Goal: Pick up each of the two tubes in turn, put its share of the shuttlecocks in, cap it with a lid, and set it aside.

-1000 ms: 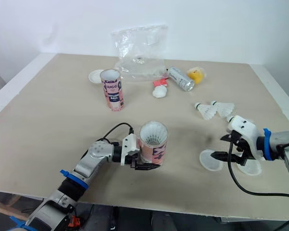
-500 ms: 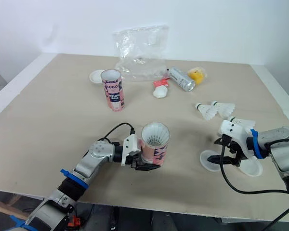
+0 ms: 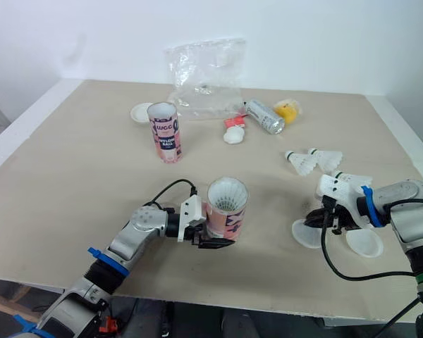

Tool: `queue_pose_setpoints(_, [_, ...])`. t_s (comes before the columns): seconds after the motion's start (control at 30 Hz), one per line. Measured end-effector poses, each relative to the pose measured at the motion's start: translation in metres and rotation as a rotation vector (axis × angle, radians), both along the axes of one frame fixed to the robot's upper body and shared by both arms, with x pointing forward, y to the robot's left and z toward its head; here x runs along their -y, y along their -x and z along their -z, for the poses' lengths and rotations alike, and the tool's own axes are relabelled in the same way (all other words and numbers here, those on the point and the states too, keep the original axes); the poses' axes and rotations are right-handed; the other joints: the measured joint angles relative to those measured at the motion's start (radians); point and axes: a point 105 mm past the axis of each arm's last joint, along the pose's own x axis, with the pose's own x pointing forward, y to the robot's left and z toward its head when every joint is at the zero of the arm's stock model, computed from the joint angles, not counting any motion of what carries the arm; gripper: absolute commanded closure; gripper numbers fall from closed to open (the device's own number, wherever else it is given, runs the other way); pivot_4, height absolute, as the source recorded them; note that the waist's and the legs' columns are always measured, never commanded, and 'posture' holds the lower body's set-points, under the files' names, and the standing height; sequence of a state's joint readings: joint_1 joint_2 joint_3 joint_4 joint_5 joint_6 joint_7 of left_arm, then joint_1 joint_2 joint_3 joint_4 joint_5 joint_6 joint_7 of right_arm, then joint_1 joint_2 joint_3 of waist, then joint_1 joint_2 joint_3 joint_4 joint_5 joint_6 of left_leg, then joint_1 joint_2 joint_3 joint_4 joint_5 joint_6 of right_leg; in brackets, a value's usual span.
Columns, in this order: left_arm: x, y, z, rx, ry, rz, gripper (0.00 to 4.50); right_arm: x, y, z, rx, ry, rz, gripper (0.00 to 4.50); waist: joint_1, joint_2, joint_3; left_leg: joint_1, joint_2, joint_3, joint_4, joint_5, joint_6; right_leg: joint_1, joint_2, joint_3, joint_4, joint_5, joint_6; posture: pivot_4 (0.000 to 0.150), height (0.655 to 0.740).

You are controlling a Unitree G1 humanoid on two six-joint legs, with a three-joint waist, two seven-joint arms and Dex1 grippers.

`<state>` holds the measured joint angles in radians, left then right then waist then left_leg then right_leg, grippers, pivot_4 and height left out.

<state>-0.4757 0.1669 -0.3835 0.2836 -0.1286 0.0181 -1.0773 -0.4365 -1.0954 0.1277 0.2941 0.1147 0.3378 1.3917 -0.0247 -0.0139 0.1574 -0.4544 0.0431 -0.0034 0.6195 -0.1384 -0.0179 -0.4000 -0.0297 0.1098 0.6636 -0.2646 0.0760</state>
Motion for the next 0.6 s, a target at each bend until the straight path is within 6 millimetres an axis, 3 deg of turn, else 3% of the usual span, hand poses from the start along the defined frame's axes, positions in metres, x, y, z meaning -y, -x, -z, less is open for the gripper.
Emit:
queue_pose_setpoints(0.3, [-0.001, 0.000, 0.000, 0.003, -0.006, 0.002, 1.22, -0.005, 0.006, 0.001, 0.012, 0.001, -0.036, 4.45, 0.000, 0.000, 0.000, 0.001, 0.001, 0.000, 0.000, 0.000, 0.000, 0.001, 0.001, 0.000, 0.000, 0.000, -0.001, 0.150, 0.7400])
queue_pose_setpoints(0.43, [-0.001, -0.001, 0.001, 0.001, -0.012, 0.004, 1.22, -0.018, 0.017, -0.002, -0.001, -0.034, -0.104, 4.45, 0.000, 0.000, 0.000, 0.001, 0.001, 0.000, 0.000, 0.000, 0.000, 0.001, 0.001, 0.000, 0.000, 0.000, -0.001, 0.150, 0.7400])
queue_pose_setpoints(0.6, [-0.003, -0.002, 0.001, -0.015, -0.018, 0.014, 1.22, -0.037, 0.021, -0.038, 0.072, -0.073, -0.196, 4.45, 0.000, 0.001, 0.000, 0.001, 0.001, 0.000, 0.000, 0.000, 0.000, 0.000, 0.001, 0.000, 0.000, 0.001, -0.001, 0.150, 0.7400])
